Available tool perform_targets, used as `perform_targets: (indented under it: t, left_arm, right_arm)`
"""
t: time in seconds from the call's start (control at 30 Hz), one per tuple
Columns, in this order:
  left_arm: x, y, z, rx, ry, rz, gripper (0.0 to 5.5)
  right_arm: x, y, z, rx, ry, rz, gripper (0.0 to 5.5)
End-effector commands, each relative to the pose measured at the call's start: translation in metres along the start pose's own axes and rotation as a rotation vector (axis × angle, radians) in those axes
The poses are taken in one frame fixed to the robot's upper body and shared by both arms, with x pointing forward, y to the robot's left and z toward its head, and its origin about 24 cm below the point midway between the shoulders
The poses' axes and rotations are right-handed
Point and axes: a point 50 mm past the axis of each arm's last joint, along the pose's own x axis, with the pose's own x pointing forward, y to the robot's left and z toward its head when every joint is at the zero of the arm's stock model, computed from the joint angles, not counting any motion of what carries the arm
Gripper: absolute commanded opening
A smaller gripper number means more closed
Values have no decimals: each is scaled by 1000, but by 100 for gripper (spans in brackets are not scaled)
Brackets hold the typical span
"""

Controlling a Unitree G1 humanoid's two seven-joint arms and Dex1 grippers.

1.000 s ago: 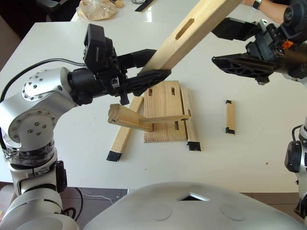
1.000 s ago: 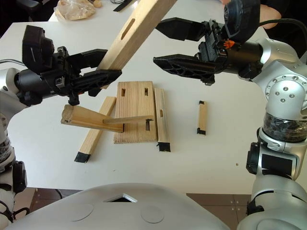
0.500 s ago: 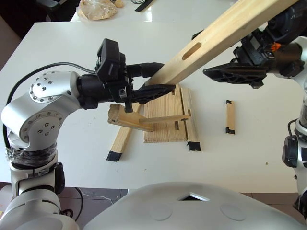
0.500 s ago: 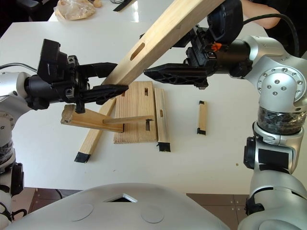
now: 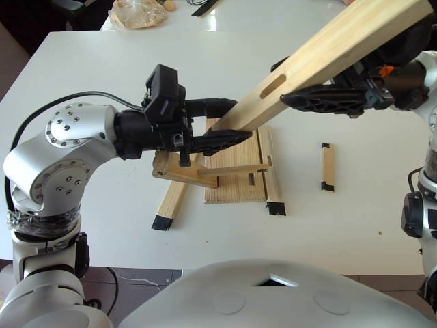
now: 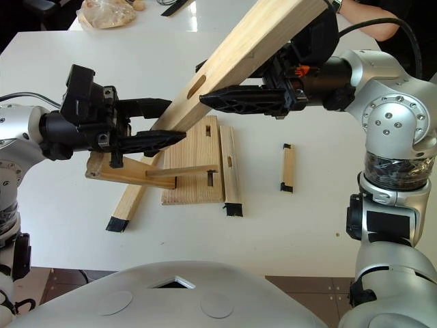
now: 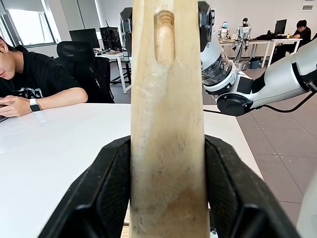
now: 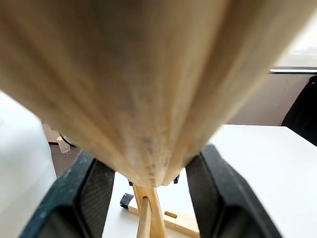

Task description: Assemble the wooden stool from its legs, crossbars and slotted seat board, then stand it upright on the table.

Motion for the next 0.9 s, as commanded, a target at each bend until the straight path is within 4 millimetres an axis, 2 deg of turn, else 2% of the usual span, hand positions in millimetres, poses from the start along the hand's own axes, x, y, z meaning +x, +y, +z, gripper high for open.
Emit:
perform_targets:
  t: [0.03, 0.13, 0.17, 0.3, 0.43, 0.57, 0.63, 0.73, 0.77, 0.83, 0.9]
  left_arm:
    - [-1, 2, 4, -14, 15, -1, 202]
    - [-1, 8, 5, -38, 16, 47, 202]
    - [0, 11, 5, -24, 21, 71, 237]
    - [1, 18, 7, -2, 2, 117, 296]
    - [1, 33, 12, -15, -65, 220, 354]
    - [-4, 48, 17, -35, -118, 308, 361]
    - [-14, 57, 14, -19, -101, 372, 361]
    - [-45, 69, -18, 57, 108, 516, 361]
    - [-57, 71, -35, 87, 211, 550, 361]
    - [-74, 65, -68, 138, 400, 547, 361]
    - [-80, 52, -93, 152, 506, 484, 361]
  right_arm:
    - [2, 1, -8, -3, 68, 1, 201]
    - [1, 1, -8, -7, 66, -2, 201]
    - [1, 1, -7, -12, 59, -7, 201]
    - [1, -3, 0, -44, 16, -30, 201]
    - [-1, -8, 11, -84, -45, -72, 201]
    - [-15, -18, 13, -121, -38, -181, 201]
    - [-22, -24, 5, -137, 12, -231, 201]
    - [-22, -30, -20, -127, 108, -254, 201]
    - [-20, -32, -31, -133, 144, -258, 201]
    - [-16, -38, -52, -132, 182, -279, 201]
    - [-12, -44, -67, -153, 206, -304, 201]
